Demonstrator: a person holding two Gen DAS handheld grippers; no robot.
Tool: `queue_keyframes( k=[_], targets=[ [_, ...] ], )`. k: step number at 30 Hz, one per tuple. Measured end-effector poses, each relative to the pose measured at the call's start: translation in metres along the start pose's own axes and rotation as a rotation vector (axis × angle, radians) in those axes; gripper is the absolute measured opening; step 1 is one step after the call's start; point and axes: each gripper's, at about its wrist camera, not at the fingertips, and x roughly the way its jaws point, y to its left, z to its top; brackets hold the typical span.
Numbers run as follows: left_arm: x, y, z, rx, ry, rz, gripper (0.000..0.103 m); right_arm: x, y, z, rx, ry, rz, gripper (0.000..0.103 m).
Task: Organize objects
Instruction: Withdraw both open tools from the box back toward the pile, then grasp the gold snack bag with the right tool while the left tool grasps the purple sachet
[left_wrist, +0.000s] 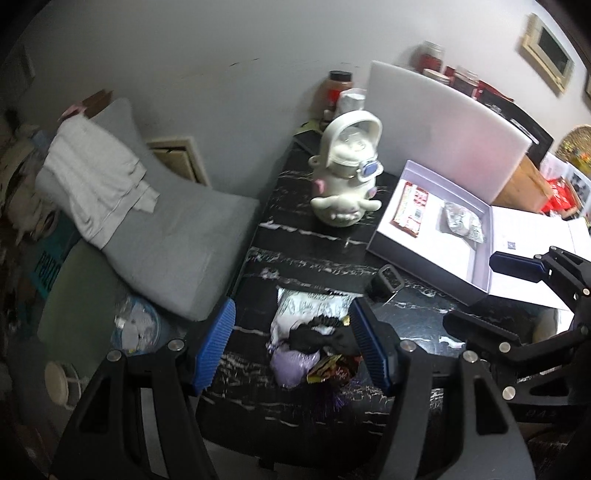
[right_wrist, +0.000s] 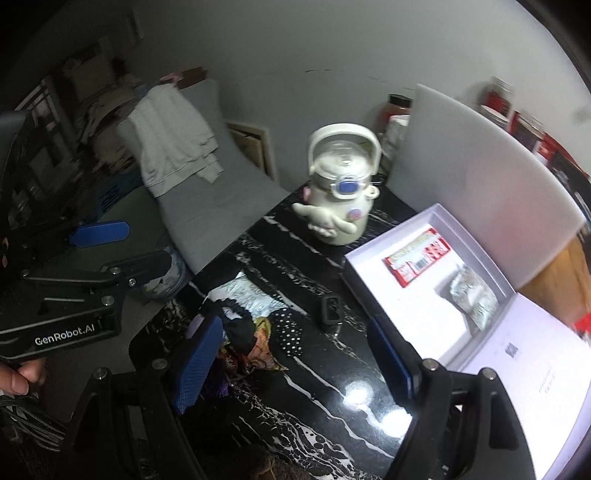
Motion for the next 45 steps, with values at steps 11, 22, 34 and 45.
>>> queue_keyframes(
  k=[11,22,34,45],
  targets=[
    [0.010,0.011,-0.045,-0.127,0.054,0.050,0.063,0.020,0.015,-0.016,-0.114,0.055,0.102,0.081],
    [0.048,0.023,-0.070,-0.197,0.118,0.037,0.063,0.059,0.021,-0.030,-0.146,0.119,0.176,0.085],
    [0.102,0.026,-0.090,-0.174,0.210,-0.005,0.069,0.107,0.029,-0.052,-0.133,0.191,0.227,0.095],
    [0.142,0.035,-0.096,-0.171,0.235,-0.075,0.071,0.146,0.030,-0.061,-0.137,0.253,0.224,0.096]
  ],
)
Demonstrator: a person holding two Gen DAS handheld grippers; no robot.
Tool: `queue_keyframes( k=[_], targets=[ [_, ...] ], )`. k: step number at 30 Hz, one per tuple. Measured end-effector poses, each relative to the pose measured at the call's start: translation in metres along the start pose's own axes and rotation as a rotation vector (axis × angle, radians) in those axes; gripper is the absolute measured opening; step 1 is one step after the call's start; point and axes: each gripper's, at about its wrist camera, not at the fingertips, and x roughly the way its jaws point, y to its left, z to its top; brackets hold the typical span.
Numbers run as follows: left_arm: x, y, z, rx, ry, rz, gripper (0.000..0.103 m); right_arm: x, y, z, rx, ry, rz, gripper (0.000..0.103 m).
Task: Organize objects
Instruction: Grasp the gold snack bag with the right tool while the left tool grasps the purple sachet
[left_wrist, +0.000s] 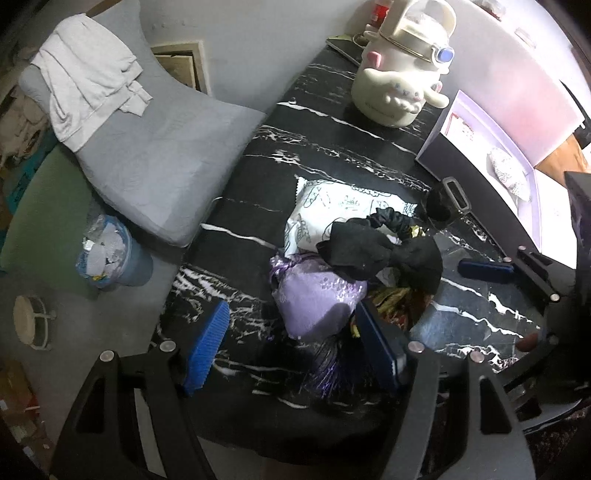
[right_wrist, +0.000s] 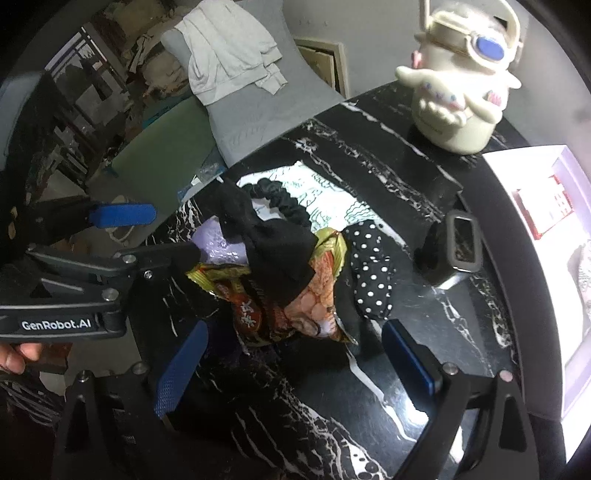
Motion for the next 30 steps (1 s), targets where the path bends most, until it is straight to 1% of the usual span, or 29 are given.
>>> queue_keyframes(
  k=[6,9,13,16,18,20,22,23,24,25,26,27,28,30],
  targets=[
    [0.014,0.003,0.006,0.008,0.012,-0.049,0.073,0.016,0.006,0.006,-0.052,0.003,-0.004,0.096],
    [0.023,0.002,0.009,0.023,0.033,-0.055,0.073,0.022,0.008,0.011,-0.060,-0.003,0.005,0.096],
    [0.033,0.003,0.012,0.029,0.041,-0.083,0.073,0.030,0.009,0.012,-0.079,0.014,0.000,0.096],
    [0.038,0.001,0.014,0.042,0.052,-0.098,0.073,0.031,0.008,0.011,-0.070,0.014,0.006,0.095],
    [0.042,0.000,0.016,0.051,0.065,-0.113,0.073,0.030,0.006,0.009,-0.056,0.005,0.028,0.089],
    [0.045,-0.001,0.018,0.058,0.074,-0.125,0.073,0.029,0.002,0.008,-0.035,0.004,0.074,0.077],
    [0.047,-0.001,0.020,0.062,0.079,-0.135,0.074,0.029,0.001,0.007,-0.024,0.008,0.089,0.074],
    [0.049,0.000,0.021,0.061,0.080,-0.141,0.074,0.029,0.002,0.006,-0.026,0.008,0.084,0.071],
    [0.050,0.001,0.022,0.056,0.078,-0.148,0.073,0.029,0.002,0.006,-0.032,0.013,0.075,0.069],
    [0.051,0.002,0.023,0.042,0.079,-0.160,0.072,0.029,0.003,0.005,-0.033,0.016,0.068,0.065],
    [0.051,0.003,0.023,0.035,0.084,-0.170,0.068,0.028,0.003,0.005,-0.032,0.019,0.063,0.063],
    [0.053,0.003,0.023,0.033,0.098,-0.187,0.062,0.027,0.002,0.004,-0.029,0.022,0.064,0.061],
    [0.055,0.001,0.023,0.041,0.108,-0.179,0.059,0.026,0.001,0.003,-0.025,0.024,0.068,0.058],
    [0.055,-0.004,0.024,0.077,0.112,-0.155,0.057,0.026,0.000,0.001,-0.021,0.034,0.076,0.055]
  ],
)
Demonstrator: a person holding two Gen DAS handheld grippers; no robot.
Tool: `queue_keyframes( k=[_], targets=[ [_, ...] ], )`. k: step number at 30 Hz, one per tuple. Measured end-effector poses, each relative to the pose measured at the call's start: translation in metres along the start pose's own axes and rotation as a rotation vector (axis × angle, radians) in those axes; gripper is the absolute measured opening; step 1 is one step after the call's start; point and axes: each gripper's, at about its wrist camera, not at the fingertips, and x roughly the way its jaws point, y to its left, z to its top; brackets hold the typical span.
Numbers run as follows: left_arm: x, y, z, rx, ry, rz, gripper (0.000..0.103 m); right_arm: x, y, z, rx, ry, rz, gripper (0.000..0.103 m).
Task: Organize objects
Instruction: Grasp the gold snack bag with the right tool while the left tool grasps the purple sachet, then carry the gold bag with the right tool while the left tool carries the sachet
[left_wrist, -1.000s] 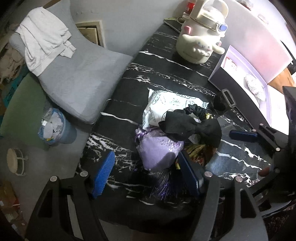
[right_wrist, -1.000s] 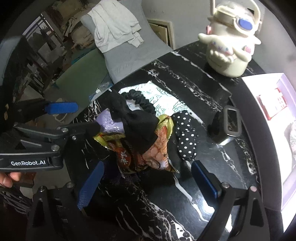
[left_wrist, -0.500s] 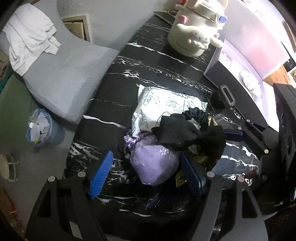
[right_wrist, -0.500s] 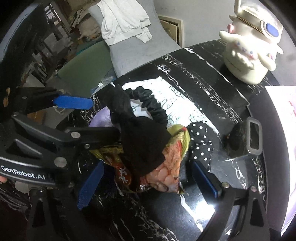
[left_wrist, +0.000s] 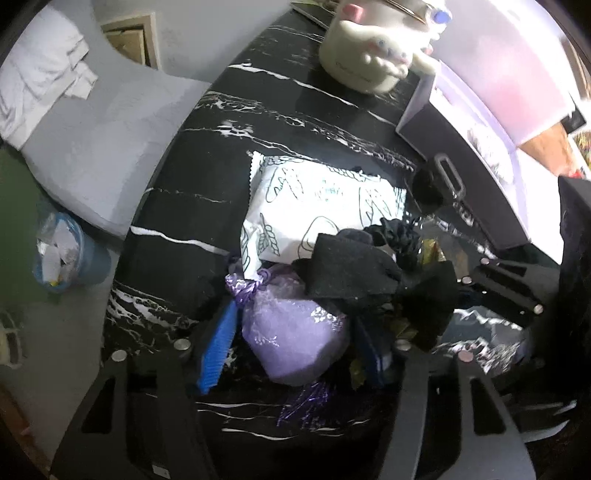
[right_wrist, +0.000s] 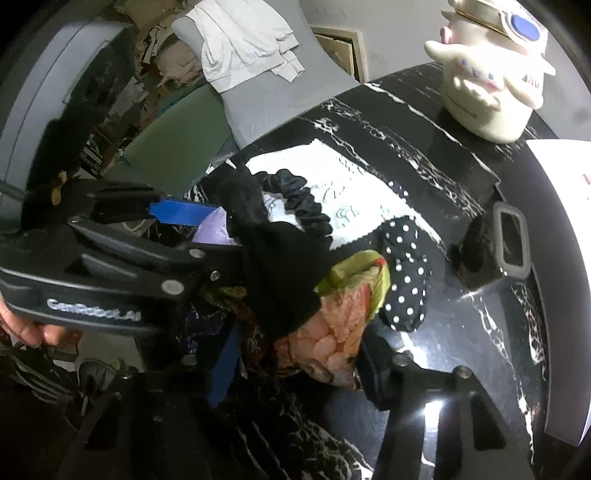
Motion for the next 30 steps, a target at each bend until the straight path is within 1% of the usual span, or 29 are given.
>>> queue_keyframes(
  k=[3,8,17,21,30],
  targets=[
    [-0.002,-0.004,-0.001,0.019,0.002,0.003,0.054,-0.001,-0.002,-0.002,0.015,0.001,0.004,0.054],
    [-0.007,-0.004,-0.007,-0.003,0.007,-0.014,0.053,-0.006,-0.004,-0.007,0.040,0.001,-0.003,0.053],
    [-0.024,-0.010,-0.025,0.002,0.004,0.012,0.053,-0.025,-0.010,-0.027,0.087,-0.023,-0.008,0.053],
    [-0.033,-0.014,-0.037,-0.016,-0.004,0.002,0.053,-0.030,-0.013,-0.033,0.108,-0.035,-0.016,0.053],
    [-0.053,-0.034,-0.053,0.000,-0.040,0.016,0.053,-0.048,-0.008,-0.047,0.105,-0.074,-0.021,0.053]
  ],
)
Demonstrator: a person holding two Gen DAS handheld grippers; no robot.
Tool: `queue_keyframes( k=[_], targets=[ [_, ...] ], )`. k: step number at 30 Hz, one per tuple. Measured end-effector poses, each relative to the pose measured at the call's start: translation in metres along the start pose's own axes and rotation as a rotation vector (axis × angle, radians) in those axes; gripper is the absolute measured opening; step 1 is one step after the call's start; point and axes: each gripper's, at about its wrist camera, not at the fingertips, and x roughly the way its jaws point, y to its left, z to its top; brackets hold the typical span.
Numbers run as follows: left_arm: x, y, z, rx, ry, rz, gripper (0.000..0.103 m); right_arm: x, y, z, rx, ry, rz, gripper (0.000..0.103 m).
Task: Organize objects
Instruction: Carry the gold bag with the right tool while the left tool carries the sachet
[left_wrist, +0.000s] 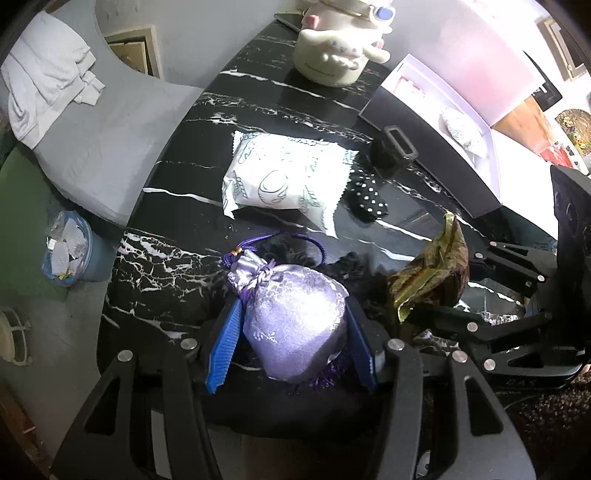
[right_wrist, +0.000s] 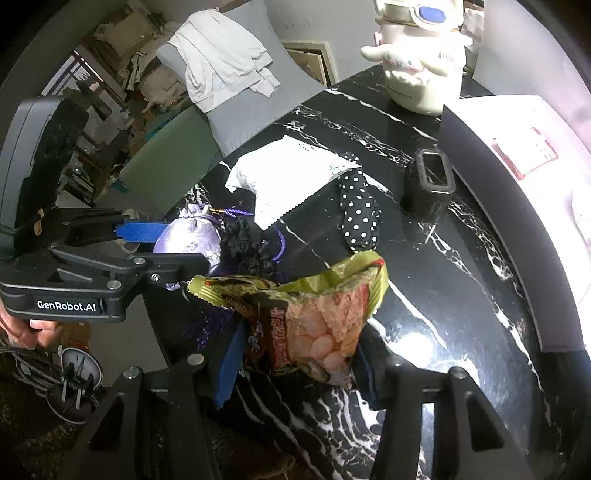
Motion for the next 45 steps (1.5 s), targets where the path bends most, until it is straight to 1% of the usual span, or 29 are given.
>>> queue_keyframes(
  k=[7,15,20,27,30,34,45],
  targets=[
    [-0.024,-0.009,-0.008,0.011,-0.047,0.017,0.053,-0.017,0.004,-0.012,0.005,-0.037,-0.009,0.053],
    [-0.061,-0.022,-0.012,0.022,-0.111,0.044,0.053,-0.046,0.009,-0.021,0.014,-0.108,-0.016,0.053],
    [-0.072,-0.035,-0.012,0.030,-0.113,0.034,0.053,-0.066,0.012,-0.023,0.045,-0.147,0.005,0.053],
    [-0.087,-0.066,0.000,0.141,-0.122,0.029,0.053,-0.092,0.012,-0.025,0.080,-0.192,-0.018,0.053],
    [-0.090,-0.078,0.007,0.190,-0.128,0.025,0.053,-0.103,0.010,-0.027,0.100,-0.214,-0.046,0.053],
    [-0.090,-0.092,0.016,0.247,-0.114,0.014,0.053,-0.113,0.006,-0.029,0.139,-0.239,-0.075,0.053],
    [-0.086,-0.128,0.025,0.435,-0.085,-0.054,0.053,-0.131,0.001,-0.048,0.268,-0.290,-0.158,0.053]
  ],
)
